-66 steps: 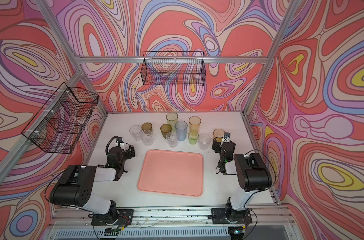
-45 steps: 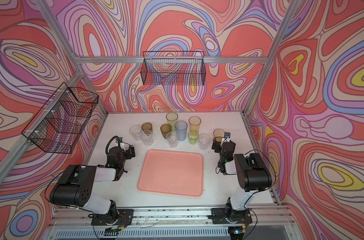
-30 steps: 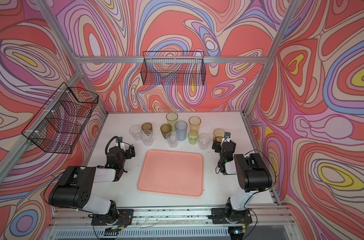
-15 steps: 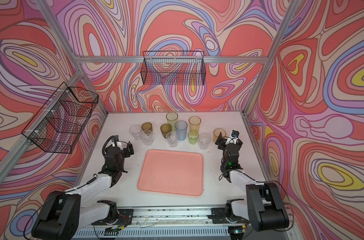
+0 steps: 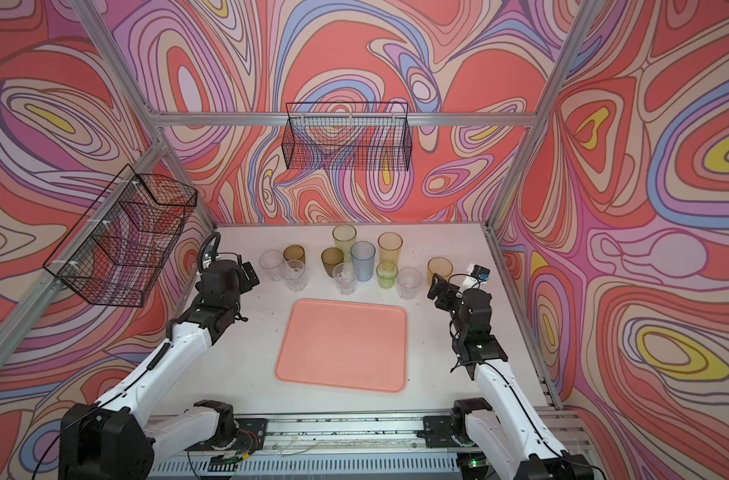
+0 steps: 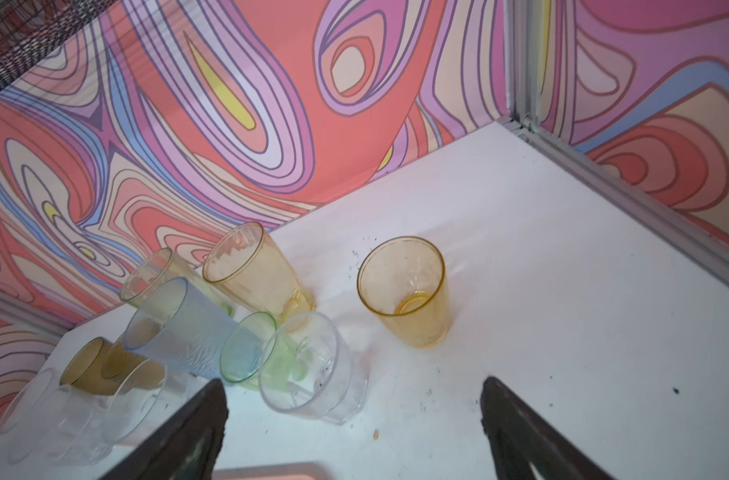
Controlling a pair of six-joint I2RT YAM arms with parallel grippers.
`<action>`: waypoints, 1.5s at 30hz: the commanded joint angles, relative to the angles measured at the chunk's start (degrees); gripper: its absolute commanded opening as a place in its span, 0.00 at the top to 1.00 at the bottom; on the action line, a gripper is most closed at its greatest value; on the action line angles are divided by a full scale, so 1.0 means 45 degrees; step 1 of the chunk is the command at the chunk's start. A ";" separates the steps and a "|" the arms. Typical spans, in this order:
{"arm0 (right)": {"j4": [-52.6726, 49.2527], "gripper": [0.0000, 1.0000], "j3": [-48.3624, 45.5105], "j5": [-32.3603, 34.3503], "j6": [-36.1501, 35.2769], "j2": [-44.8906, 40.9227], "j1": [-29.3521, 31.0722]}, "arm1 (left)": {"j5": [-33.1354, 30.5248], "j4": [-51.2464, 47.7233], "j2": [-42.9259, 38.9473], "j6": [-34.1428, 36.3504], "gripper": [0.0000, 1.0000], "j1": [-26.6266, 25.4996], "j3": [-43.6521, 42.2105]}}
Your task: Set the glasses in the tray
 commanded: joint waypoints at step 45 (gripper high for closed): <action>-0.6475 0.05 0.2107 -0.4794 0.0940 -0.0683 0.0036 | 0.5353 -0.3686 0.7307 -0.1507 0.41 0.1473 0.6325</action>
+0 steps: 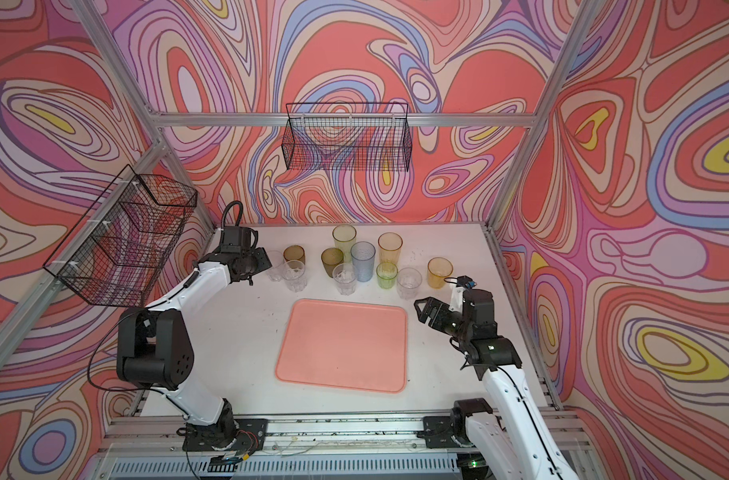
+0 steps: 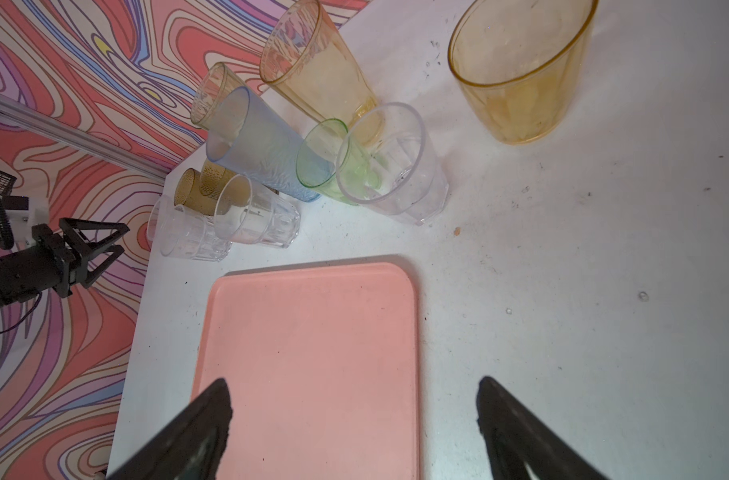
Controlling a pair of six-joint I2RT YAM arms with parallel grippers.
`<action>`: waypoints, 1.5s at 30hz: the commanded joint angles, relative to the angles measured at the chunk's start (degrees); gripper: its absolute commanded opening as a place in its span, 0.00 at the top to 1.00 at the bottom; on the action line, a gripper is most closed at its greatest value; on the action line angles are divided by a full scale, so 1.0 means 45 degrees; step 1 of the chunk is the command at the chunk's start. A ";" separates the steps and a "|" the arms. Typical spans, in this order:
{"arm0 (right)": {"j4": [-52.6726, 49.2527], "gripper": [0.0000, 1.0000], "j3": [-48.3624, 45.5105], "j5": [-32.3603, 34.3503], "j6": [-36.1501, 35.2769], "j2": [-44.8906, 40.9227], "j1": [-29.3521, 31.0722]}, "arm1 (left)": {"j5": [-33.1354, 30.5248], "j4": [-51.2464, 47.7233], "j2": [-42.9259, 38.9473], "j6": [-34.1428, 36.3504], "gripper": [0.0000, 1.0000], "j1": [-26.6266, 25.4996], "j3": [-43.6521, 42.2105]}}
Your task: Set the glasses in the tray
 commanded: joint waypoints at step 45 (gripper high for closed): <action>-0.0027 0.05 -0.0010 0.0067 0.0554 -0.0004 0.0044 | 0.0420 -0.0730 0.2983 0.0042 0.64 0.1009 0.2066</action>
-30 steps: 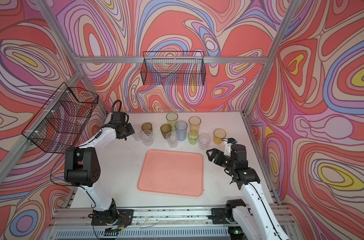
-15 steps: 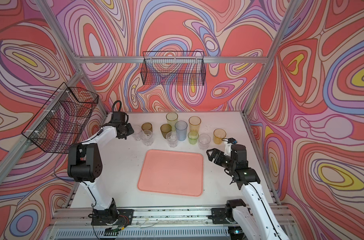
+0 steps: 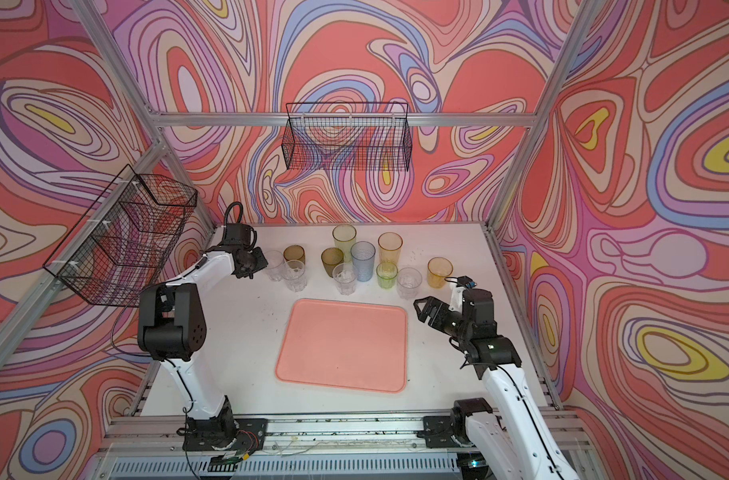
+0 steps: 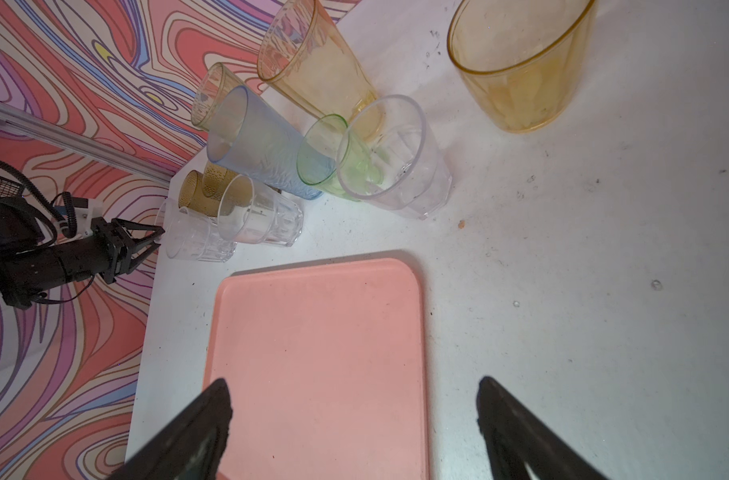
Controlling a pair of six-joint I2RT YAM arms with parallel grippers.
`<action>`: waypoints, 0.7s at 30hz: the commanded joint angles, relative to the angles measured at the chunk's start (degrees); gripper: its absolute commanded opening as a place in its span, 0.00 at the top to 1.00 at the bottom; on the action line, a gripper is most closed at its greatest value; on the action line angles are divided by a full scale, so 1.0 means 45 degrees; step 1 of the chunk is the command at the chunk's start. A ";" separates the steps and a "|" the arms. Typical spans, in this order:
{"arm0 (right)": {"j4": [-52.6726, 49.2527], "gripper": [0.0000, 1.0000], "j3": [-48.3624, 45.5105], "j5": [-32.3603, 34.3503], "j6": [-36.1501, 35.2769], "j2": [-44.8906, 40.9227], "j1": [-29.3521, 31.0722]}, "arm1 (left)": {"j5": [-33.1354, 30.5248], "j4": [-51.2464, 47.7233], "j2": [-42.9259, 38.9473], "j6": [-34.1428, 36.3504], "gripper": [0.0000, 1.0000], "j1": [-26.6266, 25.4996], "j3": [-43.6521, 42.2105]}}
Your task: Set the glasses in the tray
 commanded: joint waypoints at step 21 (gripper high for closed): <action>0.0631 0.05 -0.0222 -0.0153 0.0772 0.0317 0.0043 | -0.0224 -0.0505 -0.0956 0.0462 1.00 0.0163 -0.0691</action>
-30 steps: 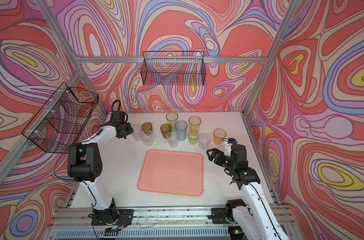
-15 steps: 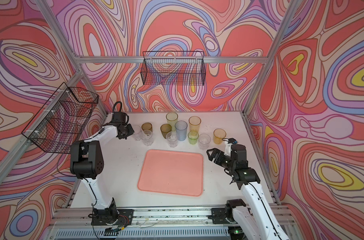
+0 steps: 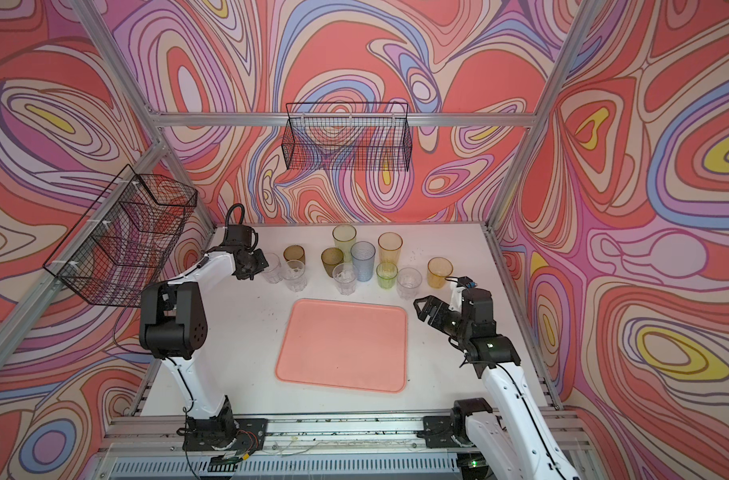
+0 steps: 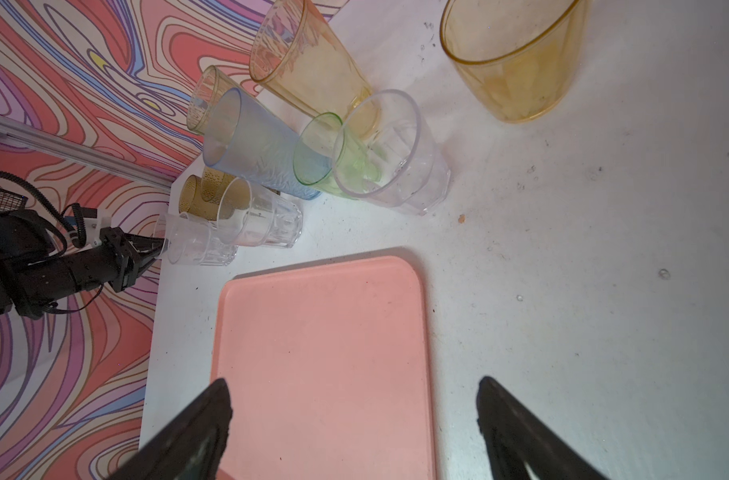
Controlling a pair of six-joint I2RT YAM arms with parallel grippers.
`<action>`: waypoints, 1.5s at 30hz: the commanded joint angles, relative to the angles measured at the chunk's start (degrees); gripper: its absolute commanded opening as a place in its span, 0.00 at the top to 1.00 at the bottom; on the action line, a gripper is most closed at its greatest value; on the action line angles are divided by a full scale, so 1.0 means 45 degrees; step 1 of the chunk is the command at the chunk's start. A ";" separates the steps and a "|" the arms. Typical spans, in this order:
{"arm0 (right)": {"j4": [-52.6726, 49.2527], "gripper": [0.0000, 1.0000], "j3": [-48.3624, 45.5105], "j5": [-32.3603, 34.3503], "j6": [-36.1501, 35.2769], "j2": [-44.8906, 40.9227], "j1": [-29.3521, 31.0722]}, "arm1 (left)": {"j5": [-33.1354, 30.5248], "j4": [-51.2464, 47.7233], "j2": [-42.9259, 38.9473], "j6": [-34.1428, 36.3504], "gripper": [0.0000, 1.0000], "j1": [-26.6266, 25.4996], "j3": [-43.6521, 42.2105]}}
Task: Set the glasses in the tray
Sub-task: 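Close the left gripper on the clear glass rim and lift it, then carry the clear glass with the left gripper and set it on the pink tray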
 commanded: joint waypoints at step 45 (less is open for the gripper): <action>0.1228 0.05 0.1147 -0.1389 0.2010 0.1770 0.0041 | -0.2260 -0.6423 -1.4513 -0.2527 1.00 -0.7070 -0.7861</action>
